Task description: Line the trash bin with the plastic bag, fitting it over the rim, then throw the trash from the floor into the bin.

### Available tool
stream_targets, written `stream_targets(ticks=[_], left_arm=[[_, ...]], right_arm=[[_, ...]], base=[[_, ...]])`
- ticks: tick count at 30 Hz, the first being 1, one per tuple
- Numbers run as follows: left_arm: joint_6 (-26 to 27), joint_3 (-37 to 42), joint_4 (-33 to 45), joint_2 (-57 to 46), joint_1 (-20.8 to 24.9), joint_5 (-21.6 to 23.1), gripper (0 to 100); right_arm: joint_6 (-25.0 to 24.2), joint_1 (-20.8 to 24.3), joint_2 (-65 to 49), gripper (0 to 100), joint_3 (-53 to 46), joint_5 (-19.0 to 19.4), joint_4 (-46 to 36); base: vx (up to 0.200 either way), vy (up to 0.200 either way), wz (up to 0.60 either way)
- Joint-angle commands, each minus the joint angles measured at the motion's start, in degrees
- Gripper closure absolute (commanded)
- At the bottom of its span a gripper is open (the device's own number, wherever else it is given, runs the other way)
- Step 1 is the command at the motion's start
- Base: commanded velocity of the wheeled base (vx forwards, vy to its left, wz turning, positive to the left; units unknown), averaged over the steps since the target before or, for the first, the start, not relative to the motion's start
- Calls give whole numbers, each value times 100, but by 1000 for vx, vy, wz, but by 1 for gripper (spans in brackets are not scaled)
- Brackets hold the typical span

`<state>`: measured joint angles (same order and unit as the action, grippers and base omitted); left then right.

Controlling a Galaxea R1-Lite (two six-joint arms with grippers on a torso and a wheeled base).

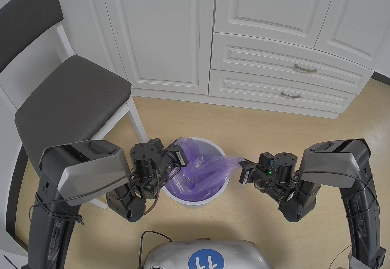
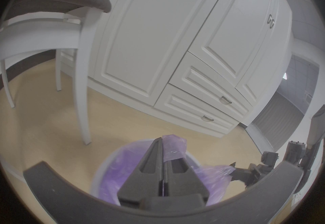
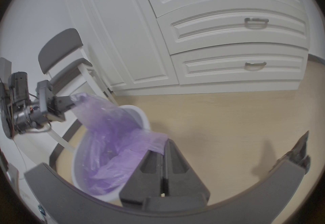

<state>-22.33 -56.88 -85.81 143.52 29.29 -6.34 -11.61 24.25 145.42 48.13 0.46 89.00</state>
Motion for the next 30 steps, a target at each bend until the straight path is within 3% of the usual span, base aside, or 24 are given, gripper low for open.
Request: stream_targets(ticks=[1, 3, 8, 19, 25, 30], left_arm=[[45, 643, -24, -483, -301, -25, 100], [414, 784, -85, -360, -627, -60, 100], [572, 837, -76, -237, -820, -34, 100], [1310, 801, 38, -17, -961, 10, 100], [1337, 1311, 143, -263, -961, -8, 100], [1284, 1496, 38, -281, -1224, 1, 100]], right_arm=[[308, -271, -84, 100, -313, -20, 100], [616, -579, -40, 100, -427, -2, 100], [818, -772, 83, 100, -418, 42, 100], [1169, -966, 144, 100, -401, 42, 100], [1222, -983, 56, 100, -436, 42, 100], [1231, -975, 56, 100, -445, 42, 100]], base=[[0, 0, 0], [0, 0, 0], [0, 0, 0], [0, 0, 0], [0, 0, 0], [0, 0, 0]])
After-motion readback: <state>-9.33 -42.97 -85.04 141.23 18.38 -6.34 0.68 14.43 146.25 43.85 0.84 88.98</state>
